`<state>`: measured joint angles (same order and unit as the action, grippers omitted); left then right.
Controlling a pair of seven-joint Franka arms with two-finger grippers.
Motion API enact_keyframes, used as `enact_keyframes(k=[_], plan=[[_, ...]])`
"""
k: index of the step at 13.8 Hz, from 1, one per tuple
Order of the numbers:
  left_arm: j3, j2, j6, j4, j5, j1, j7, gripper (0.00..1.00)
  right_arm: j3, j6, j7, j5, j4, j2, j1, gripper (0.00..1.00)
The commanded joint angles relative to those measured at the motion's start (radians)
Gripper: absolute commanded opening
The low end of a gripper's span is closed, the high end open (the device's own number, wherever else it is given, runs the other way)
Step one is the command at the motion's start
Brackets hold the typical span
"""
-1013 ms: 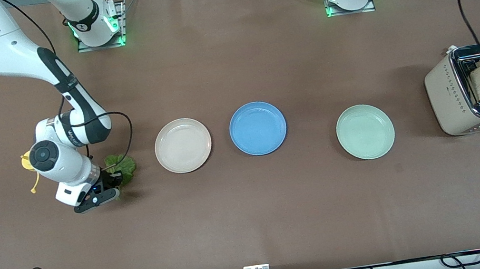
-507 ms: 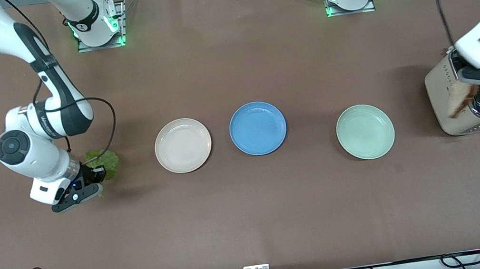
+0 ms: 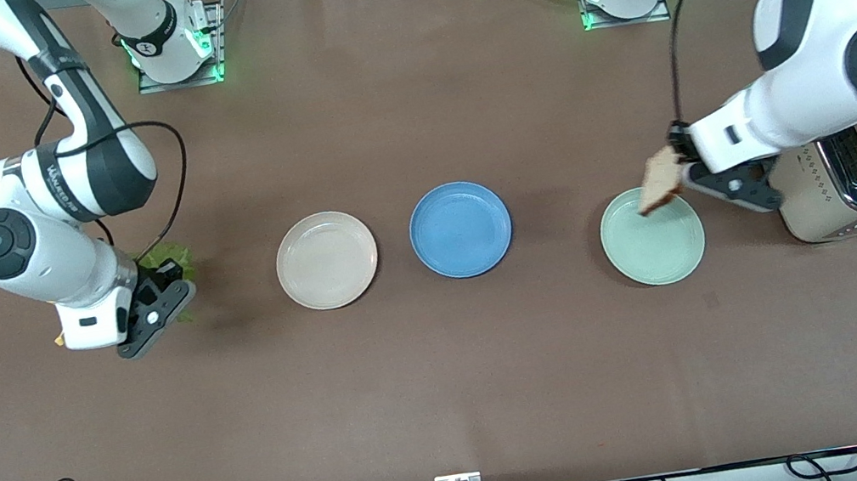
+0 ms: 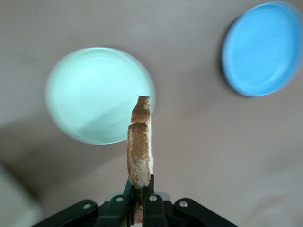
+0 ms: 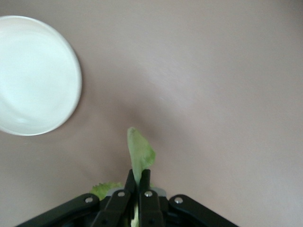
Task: Make sandwich in blue plate with both arms
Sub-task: 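Pull the bread slice from the toaster and lower it onto the blue plate, then carry the lettuce over the blue plate while the left gripper releases bread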
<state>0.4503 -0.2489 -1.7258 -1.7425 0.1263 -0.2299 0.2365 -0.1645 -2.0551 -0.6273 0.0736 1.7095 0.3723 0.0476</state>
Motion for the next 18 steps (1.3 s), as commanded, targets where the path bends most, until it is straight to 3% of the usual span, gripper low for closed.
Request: enact_keyframes(k=[1, 3, 6, 10, 14, 18], plan=[[0.004, -0.081, 0.017, 0.031, 0.212, 0.050, -0.025, 0.01, -0.009, 0.055, -0.173, -0.102, -0.037, -0.003, -0.009, 0.00], [0.002, -0.150, -0.056, 0.026, 0.384, 0.069, -0.028, 0.01, -0.009, 0.056, -0.271, -0.165, -0.041, -0.001, -0.009, 0.00], [0.004, -0.222, -0.180, 0.014, 0.623, 0.098, -0.016, 0.00, -0.012, 0.056, -0.380, -0.170, -0.062, 0.002, 0.023, 0.00], [0.005, -0.297, -0.363, -0.002, 0.719, 0.178, 0.041, 0.00, -0.010, 0.056, -0.341, -0.172, -0.088, 0.011, 0.103, 0.00], [0.004, -0.369, -0.492, -0.090, 1.005, 0.228, 0.428, 0.00, -0.010, 0.049, -0.295, -0.172, -0.088, 0.030, 0.164, 0.00], [0.004, -0.408, -0.518, -0.108, 1.029, 0.230, 0.509, 0.00, -0.010, 0.017, -0.227, -0.173, -0.088, 0.051, 0.228, 0.00]])
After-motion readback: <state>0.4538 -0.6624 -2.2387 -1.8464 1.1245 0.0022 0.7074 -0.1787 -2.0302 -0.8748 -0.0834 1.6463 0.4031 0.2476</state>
